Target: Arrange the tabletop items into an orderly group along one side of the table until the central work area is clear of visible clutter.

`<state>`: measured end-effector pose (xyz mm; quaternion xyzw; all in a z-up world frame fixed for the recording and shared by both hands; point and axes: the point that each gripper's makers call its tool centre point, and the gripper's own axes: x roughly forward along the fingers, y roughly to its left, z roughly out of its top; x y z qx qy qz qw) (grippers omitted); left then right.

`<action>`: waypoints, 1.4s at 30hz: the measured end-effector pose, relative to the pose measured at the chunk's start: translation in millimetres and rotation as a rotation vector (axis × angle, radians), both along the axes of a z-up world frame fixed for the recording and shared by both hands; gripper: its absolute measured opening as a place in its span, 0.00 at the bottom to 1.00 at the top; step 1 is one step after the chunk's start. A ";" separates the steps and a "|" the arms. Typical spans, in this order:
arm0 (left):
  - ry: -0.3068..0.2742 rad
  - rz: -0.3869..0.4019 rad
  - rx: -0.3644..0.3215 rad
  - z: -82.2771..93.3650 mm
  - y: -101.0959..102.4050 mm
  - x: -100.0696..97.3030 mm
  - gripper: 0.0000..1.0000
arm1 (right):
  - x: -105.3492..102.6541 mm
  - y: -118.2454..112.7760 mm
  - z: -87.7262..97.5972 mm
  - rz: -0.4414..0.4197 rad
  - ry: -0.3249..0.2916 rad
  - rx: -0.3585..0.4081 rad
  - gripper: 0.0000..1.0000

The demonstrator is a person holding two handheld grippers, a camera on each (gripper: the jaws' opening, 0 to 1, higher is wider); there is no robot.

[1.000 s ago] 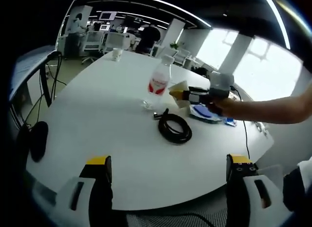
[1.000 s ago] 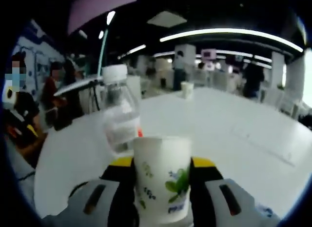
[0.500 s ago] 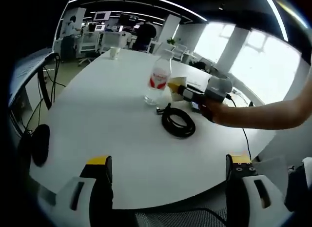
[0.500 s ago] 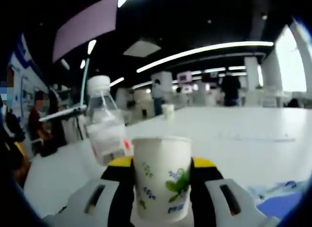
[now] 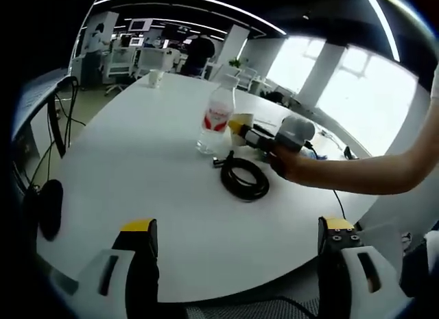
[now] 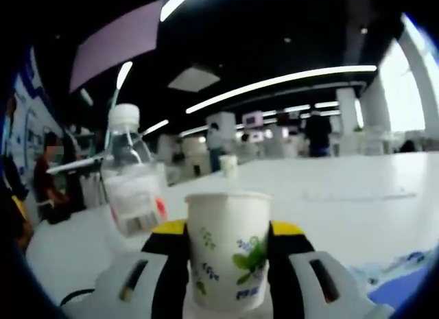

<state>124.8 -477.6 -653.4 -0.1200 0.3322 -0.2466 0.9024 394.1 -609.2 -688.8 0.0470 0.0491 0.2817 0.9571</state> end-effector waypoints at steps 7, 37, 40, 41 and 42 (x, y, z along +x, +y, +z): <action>-0.013 0.006 0.003 1.8 -0.9 1.5 0.97 | -1.4 2.2 -0.5 0.034 0.003 0.014 0.42; -0.060 -0.002 0.041 12.2 -9.3 -3.0 0.98 | -34.5 -12.1 -19.4 0.112 0.051 -0.138 0.42; -0.059 -0.008 0.047 12.6 -9.7 -4.4 0.98 | -36.6 -13.8 -24.9 0.117 0.073 -0.151 0.42; -0.064 -0.002 0.043 14.2 -9.2 -3.9 0.98 | -37.6 -14.8 -28.6 0.122 0.084 -0.155 0.42; -0.067 0.004 0.038 15.5 -8.6 -3.4 0.98 | -38.0 -15.7 -30.0 0.124 0.088 -0.154 0.43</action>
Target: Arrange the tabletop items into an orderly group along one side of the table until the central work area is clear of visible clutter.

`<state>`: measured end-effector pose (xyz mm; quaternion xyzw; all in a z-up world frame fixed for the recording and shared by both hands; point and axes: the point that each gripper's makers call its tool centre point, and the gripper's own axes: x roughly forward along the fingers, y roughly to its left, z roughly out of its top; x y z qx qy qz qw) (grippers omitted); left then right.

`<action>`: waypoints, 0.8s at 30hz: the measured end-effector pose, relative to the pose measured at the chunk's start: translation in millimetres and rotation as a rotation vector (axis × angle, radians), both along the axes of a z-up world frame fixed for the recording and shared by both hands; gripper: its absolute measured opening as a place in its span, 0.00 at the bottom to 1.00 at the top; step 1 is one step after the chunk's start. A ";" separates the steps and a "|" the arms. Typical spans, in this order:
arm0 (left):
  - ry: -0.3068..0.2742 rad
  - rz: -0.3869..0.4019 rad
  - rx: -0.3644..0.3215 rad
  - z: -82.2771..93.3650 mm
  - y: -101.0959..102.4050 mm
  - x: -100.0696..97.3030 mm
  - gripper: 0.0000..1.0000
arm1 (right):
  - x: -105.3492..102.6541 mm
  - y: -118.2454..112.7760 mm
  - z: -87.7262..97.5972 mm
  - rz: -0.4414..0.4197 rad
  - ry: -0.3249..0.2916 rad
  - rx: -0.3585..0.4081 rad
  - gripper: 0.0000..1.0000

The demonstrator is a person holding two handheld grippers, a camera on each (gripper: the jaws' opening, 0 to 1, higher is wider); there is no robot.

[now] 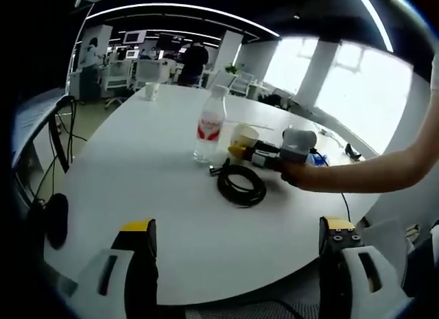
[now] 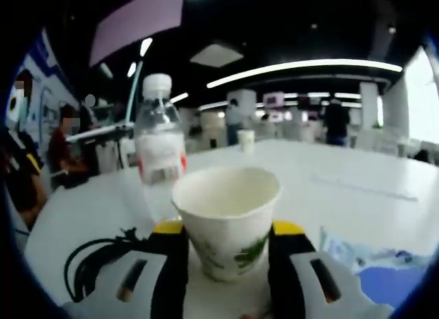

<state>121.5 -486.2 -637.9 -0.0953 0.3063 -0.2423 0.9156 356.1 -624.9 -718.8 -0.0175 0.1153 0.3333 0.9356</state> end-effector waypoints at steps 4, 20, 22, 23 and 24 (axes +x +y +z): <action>-0.015 0.014 -0.012 4.7 2.0 2.0 0.98 | -2.1 -3.0 3.3 -0.008 0.015 0.028 0.44; -0.030 0.015 -0.035 16.8 -0.6 17.1 0.99 | -29.1 -28.7 13.9 -0.060 0.113 -0.010 0.56; -0.036 0.009 -0.031 18.5 -0.7 25.5 0.99 | -39.2 -32.3 15.0 -0.056 0.123 -0.033 0.56; -0.037 0.003 -0.026 19.3 -1.0 28.5 0.99 | -45.2 -36.2 15.0 -0.054 0.132 -0.044 0.57; -0.051 -0.003 -0.018 21.8 -1.9 34.1 0.99 | -50.6 -40.6 16.8 -0.053 0.136 -0.042 0.56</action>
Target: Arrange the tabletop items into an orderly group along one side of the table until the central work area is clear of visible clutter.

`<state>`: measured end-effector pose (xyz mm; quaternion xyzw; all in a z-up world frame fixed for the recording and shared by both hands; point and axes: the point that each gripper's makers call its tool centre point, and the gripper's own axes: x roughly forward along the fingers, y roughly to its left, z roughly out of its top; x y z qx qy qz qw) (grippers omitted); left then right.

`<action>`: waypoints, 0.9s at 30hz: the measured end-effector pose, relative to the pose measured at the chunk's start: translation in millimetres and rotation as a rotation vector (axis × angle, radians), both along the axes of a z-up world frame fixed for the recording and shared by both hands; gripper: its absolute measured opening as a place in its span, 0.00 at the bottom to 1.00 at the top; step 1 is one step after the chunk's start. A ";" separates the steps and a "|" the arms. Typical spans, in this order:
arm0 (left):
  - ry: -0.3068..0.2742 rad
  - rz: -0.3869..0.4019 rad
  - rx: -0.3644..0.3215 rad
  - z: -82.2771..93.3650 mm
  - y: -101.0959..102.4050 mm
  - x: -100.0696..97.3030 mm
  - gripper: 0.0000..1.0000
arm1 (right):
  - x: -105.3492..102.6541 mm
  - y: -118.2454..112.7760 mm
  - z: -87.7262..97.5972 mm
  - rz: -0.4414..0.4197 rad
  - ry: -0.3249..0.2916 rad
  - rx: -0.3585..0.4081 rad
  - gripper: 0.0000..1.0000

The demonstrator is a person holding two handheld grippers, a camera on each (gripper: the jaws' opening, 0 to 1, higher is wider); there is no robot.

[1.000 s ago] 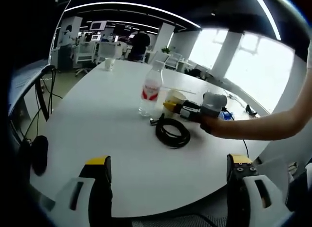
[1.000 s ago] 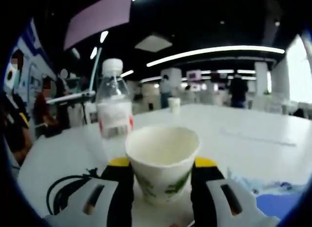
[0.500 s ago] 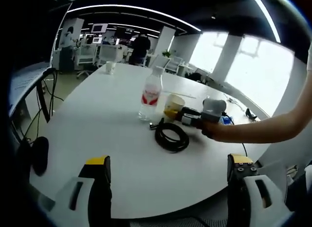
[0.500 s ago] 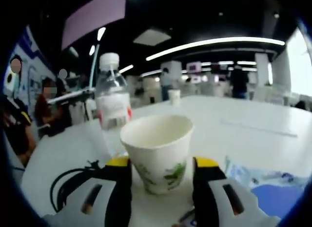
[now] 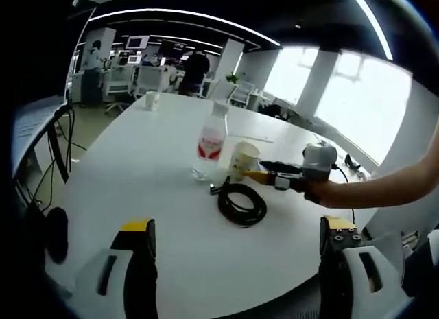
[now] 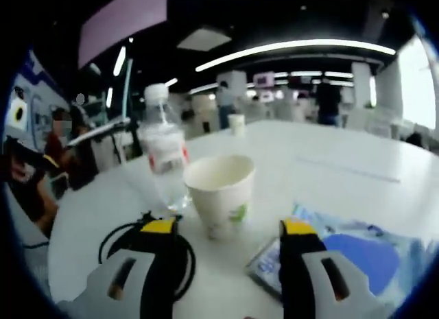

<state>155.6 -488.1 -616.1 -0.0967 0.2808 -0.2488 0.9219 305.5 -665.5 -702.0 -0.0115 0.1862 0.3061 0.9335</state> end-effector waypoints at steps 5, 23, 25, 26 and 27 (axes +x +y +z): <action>-0.014 -0.009 -0.021 3.2 -9.3 16.8 0.99 | -22.8 -7.8 4.9 -0.001 0.040 0.008 0.56; 0.119 0.096 -0.009 -51.8 -41.2 57.9 0.79 | -46.7 7.9 -19.4 -0.007 0.279 0.018 0.47; 0.145 0.118 0.021 -62.4 -46.2 64.9 0.76 | -43.9 13.4 -25.3 -0.006 0.312 0.020 0.47; 0.149 0.123 0.012 -64.3 -50.1 68.0 0.75 | -42.6 15.3 -26.0 -0.002 0.307 0.017 0.47; 0.150 0.158 -0.028 -64.9 -55.4 74.5 0.73 | -38.8 17.8 -26.5 0.004 0.297 0.024 0.47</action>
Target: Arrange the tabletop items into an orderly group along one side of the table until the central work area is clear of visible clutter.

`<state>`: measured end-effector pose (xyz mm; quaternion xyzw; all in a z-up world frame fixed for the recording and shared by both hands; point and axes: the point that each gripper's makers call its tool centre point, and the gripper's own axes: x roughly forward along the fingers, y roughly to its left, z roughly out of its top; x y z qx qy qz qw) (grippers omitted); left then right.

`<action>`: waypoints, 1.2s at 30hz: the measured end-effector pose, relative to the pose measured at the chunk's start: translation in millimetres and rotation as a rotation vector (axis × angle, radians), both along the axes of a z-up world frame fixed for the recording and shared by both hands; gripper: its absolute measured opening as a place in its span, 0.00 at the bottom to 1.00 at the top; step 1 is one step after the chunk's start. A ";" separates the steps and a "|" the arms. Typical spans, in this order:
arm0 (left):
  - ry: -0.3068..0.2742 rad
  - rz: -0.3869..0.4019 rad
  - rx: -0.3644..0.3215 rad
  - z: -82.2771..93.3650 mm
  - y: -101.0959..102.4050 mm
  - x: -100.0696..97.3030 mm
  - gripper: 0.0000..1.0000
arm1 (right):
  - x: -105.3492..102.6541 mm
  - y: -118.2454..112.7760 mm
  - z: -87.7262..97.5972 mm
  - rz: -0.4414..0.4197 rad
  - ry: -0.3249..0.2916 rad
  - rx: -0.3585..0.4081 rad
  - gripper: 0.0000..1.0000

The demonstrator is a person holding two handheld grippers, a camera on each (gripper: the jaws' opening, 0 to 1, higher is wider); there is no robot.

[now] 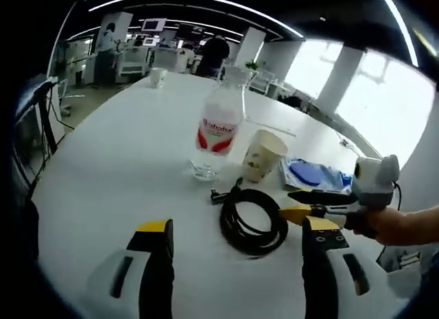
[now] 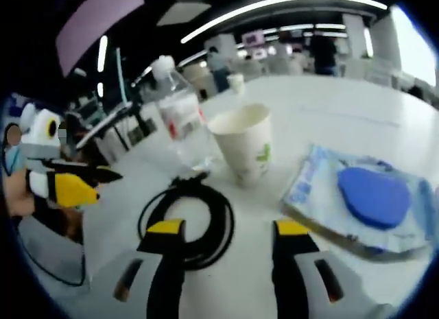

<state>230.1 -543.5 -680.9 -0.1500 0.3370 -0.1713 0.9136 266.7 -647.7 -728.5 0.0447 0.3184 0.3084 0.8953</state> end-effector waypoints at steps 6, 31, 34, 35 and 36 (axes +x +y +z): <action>0.115 0.036 0.068 -35.3 -5.4 5.2 0.64 | 5.3 6.0 -5.1 0.028 0.001 -0.046 0.39; 0.135 0.041 0.083 -44.1 -17.4 5.2 0.05 | 3.6 12.7 8.0 0.128 -0.102 -0.152 0.00; 0.120 0.041 0.062 -31.5 -22.9 0.8 0.05 | 0.7 9.1 17.9 0.124 -0.119 -0.143 0.00; 0.113 0.037 0.055 -26.5 -24.6 -1.6 0.05 | -1.2 7.2 25.5 0.128 -0.135 -0.135 0.00; 0.104 0.030 0.055 -19.6 -27.3 -6.2 0.04 | -3.4 5.9 33.0 0.130 -0.149 -0.122 0.00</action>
